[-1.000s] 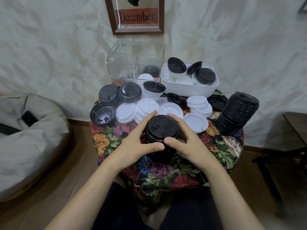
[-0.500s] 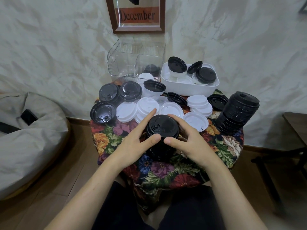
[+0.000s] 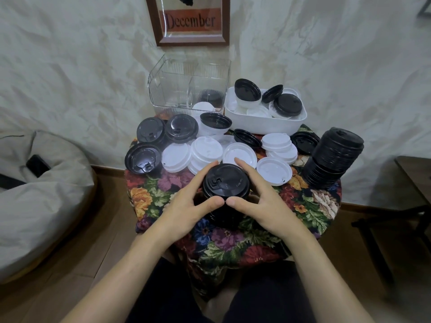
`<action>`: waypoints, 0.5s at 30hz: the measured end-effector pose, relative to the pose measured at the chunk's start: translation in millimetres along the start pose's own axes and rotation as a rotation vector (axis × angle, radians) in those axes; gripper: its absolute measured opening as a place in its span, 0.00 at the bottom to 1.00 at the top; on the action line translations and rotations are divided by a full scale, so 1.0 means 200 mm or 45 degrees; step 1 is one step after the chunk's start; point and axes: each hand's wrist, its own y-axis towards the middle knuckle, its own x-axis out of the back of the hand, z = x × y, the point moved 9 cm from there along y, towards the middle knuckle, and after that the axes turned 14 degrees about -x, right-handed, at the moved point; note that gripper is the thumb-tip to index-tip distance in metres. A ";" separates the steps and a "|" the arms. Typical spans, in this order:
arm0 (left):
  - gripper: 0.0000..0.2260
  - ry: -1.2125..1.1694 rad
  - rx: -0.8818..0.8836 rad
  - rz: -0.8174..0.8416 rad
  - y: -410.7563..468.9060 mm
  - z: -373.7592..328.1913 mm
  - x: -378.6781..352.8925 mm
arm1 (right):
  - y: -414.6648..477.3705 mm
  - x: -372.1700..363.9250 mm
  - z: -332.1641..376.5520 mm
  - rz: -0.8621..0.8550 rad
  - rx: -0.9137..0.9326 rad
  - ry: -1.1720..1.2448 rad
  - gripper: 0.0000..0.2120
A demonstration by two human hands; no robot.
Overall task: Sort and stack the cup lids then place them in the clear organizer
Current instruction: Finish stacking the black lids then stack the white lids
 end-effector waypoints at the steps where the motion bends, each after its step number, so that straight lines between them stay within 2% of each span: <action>1: 0.33 0.002 0.001 0.009 0.00 0.00 0.00 | 0.00 0.00 0.00 0.007 0.003 -0.005 0.37; 10: 0.36 0.069 -0.037 0.081 0.01 -0.01 0.02 | -0.02 -0.04 0.03 -0.090 0.005 0.057 0.33; 12: 0.33 0.234 -0.078 -0.019 0.00 -0.01 0.10 | -0.02 -0.04 0.03 -0.087 -0.006 0.063 0.33; 15: 0.21 0.701 -0.214 -0.414 -0.05 -0.09 0.32 | -0.01 -0.04 0.03 -0.077 -0.018 0.075 0.33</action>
